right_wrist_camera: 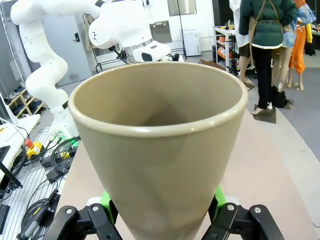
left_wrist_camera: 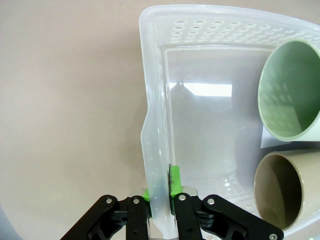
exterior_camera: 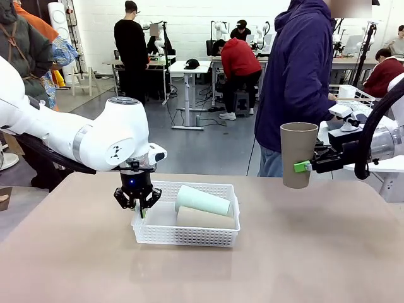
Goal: Clean and organize the cups into the basket.
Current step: Pick up the Reusable plastic cup from the right side of the table and stack it inside the Organizing basket in the center of the table.
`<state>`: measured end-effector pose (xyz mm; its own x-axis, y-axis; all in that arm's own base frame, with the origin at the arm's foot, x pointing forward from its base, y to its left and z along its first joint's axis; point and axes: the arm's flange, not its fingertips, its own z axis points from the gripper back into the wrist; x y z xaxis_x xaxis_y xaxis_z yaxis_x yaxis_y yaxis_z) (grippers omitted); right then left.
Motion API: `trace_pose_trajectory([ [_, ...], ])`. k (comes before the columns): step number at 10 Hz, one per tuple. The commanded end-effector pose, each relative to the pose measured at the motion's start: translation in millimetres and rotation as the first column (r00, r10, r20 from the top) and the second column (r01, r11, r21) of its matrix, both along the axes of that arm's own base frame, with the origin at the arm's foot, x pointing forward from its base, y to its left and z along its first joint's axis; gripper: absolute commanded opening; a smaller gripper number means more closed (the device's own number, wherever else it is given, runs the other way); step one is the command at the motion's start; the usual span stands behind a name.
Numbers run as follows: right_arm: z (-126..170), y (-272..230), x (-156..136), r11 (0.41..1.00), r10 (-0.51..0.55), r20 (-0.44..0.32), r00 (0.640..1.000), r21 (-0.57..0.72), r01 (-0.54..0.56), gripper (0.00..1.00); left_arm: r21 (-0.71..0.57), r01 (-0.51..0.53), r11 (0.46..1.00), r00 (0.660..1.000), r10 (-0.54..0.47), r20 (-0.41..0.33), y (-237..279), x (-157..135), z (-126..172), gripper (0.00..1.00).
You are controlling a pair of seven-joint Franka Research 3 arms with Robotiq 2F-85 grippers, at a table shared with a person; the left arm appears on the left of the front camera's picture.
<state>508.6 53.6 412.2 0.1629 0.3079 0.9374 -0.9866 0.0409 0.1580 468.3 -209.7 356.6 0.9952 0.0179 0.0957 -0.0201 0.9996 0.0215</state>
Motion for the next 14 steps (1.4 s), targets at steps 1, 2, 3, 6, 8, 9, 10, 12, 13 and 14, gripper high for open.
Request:
trace_pose_trajectory([
  [1,0,0,0,1.000,0.000,0.000,1.000,0.000,0.000,0.82,0.003,0.008,1.000,1.000,-0.008,0.004,0,0,1,0.00],
  [2,10,22,-4,0.992,0.056,0.024,0.998,-0.114,-0.053,0.82,0.003,0.008,1.000,1.000,-0.008,0.004,0,0,1,0.00],
  [3,21,48,-3,0.976,0.088,0.028,0.996,-0.200,-0.081,0.82,0.003,0.008,1.000,1.000,-0.008,0.004,0,0,1,0.00],
  [6,39,130,11,0.908,0.161,-0.048,0.986,-0.384,-0.167,0.82,0.003,0.008,1.000,1.000,-0.008,0.004,0,0,1,0.00],
  [8,37,179,21,0.855,0.193,-0.111,0.975,-0.469,-0.223,0.82,0.003,0.008,1.000,1.000,-0.008,0.004,0,0,1,0.00],
  [9,35,205,27,0.817,0.202,-0.148,0.968,-0.520,-0.250,0.82,0.003,0.008,1.000,1.000,-0.008,0.004,0,0,1,0.00],
  [10,33,227,30,0.776,0.200,-0.176,0.964,-0.572,-0.266,0.82,0.003,0.008,1.000,1.000,-0.008,0.004,0,0,1,0.00],
  [12,29,264,33,0.692,0.185,-0.219,0.958,-0.663,-0.285,0.82,0.003,0.008,1.000,1.000,-0.008,0.004,0,0,1,0.00],
  [13,27,280,33,0.662,0.192,-0.226,0.955,-0.689,-0.296,0.82,0.003,0.008,1.000,1.000,-0.008,0.004,0,0,1,0.00],
  [14,22,290,31,0.635,0.208,-0.233,0.950,-0.706,-0.312,0.82,0.003,0.008,1.000,1.000,-0.008,0.004,0,0,1,0.00],
])
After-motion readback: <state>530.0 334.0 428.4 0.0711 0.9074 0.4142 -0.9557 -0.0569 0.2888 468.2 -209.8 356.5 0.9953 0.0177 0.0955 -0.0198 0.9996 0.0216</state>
